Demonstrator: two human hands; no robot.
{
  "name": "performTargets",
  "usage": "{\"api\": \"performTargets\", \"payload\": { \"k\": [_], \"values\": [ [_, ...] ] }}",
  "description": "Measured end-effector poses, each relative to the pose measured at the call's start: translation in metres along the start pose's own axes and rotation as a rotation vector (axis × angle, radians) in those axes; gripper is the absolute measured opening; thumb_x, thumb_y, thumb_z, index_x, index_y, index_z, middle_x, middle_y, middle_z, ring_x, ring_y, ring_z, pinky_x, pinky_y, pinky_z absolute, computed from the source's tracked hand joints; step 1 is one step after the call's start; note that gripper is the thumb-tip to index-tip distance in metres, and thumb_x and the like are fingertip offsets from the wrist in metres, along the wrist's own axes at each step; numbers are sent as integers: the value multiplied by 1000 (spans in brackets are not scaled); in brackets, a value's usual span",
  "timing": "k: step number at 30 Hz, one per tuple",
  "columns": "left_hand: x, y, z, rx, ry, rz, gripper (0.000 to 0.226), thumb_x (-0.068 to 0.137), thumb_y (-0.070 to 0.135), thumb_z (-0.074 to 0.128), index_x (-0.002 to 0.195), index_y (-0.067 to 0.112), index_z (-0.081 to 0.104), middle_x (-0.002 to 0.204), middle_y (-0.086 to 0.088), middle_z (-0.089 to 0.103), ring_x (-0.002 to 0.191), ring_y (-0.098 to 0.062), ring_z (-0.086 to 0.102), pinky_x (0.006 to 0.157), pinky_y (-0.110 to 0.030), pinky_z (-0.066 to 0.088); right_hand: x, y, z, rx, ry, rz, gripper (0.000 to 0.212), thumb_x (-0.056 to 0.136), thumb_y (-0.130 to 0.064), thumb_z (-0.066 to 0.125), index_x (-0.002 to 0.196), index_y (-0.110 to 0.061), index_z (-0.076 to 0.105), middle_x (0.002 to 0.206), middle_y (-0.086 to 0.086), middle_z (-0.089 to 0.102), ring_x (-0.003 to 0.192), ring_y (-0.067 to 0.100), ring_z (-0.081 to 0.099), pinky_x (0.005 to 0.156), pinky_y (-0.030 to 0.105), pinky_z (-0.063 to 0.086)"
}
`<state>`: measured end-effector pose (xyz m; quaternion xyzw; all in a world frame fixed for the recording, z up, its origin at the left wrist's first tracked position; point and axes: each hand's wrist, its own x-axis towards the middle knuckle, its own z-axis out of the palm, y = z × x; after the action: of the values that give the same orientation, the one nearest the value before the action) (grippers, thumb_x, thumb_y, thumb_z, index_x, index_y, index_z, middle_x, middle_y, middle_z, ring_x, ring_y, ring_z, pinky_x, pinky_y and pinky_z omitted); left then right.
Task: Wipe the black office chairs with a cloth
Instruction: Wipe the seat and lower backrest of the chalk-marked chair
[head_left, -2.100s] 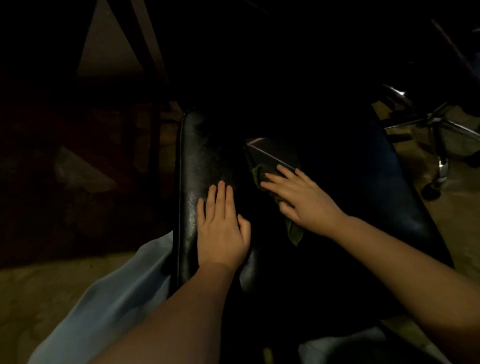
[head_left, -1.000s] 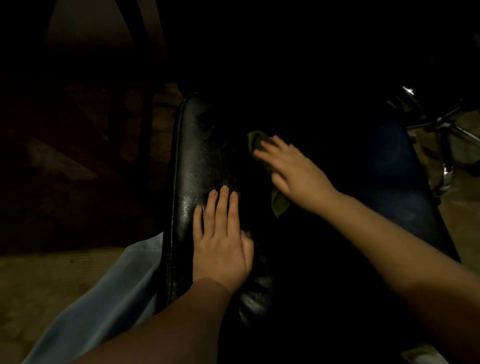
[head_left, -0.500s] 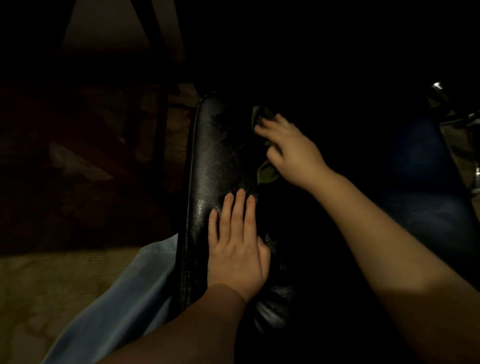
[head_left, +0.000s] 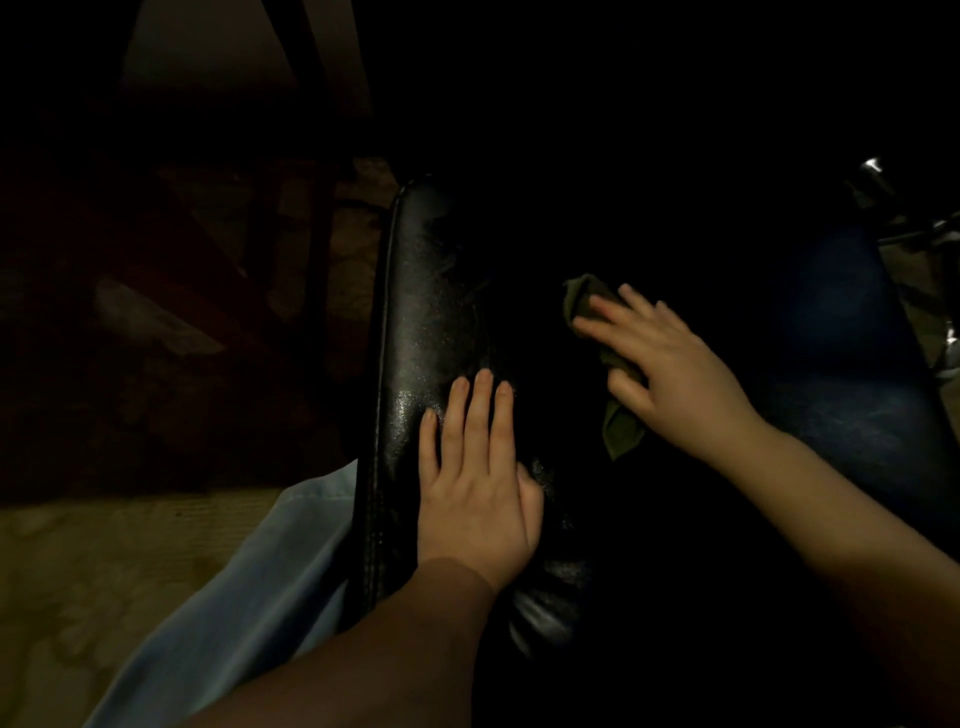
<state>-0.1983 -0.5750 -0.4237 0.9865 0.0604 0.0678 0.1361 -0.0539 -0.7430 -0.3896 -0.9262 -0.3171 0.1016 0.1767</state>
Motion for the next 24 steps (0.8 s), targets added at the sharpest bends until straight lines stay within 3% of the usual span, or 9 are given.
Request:
{"api": "performTargets", "payload": {
  "k": [3,6,9,11,13,16,20,22,24],
  "values": [
    [1,0,0,2,-4,1,67,83,27,36,147,5,35,155,-13,29,145,-26,22,117,-48,13,29,17,-11,-4,85,131,55,89,-26,40,143,-14,45,153,12,35,146,31,20,119,51,16],
    [1,0,0,6,-4,-1,68,83,27,36,147,5,35,156,-13,28,145,-26,22,117,-49,14,74,17,-15,20,131,232,49,98,-17,44,147,-13,38,156,10,28,147,28,16,120,41,14],
    [1,0,-1,13,-11,0,69,82,27,37,147,5,35,156,-13,28,145,-27,21,117,-49,15,124,-2,-8,-27,164,267,47,98,-19,44,144,-11,42,146,13,43,137,30,34,109,34,28],
    [1,-1,-1,21,-21,3,70,81,28,38,147,4,35,156,-13,27,145,-27,20,116,-50,15,153,-23,-1,-43,156,250,44,96,-22,43,139,-12,49,134,14,52,125,32,45,97,36,38],
    [1,-1,-1,29,-28,1,71,80,28,38,147,4,35,156,-13,27,146,-27,20,116,-50,15,174,-47,8,-29,120,201,46,95,-23,43,141,-17,48,134,13,52,123,33,47,95,36,40],
    [1,-1,0,38,-33,-1,72,78,28,38,146,4,36,156,-13,28,145,-27,21,115,-50,17,190,-82,21,6,61,20,52,94,-20,44,146,-23,42,152,5,38,136,29,37,108,34,32],
    [1,-1,0,40,-31,2,72,79,28,38,147,4,35,156,-13,28,146,-27,20,114,-51,18,190,-102,34,-82,-17,-180,45,96,-22,44,141,-25,48,155,-4,32,148,23,12,118,35,9],
    [2,0,0,43,-29,-1,72,78,27,39,146,4,36,155,-13,29,145,-27,21,114,-51,18,187,-95,31,-62,-9,-191,44,97,-24,43,141,-28,48,155,-6,33,148,21,12,118,37,9],
    [2,0,-1,41,-28,2,72,78,27,39,146,4,36,155,-13,30,145,-26,21,114,-50,18,182,-79,26,-29,25,-152,45,97,-25,44,142,-30,46,154,-6,35,145,21,22,115,37,17]
  ]
}}
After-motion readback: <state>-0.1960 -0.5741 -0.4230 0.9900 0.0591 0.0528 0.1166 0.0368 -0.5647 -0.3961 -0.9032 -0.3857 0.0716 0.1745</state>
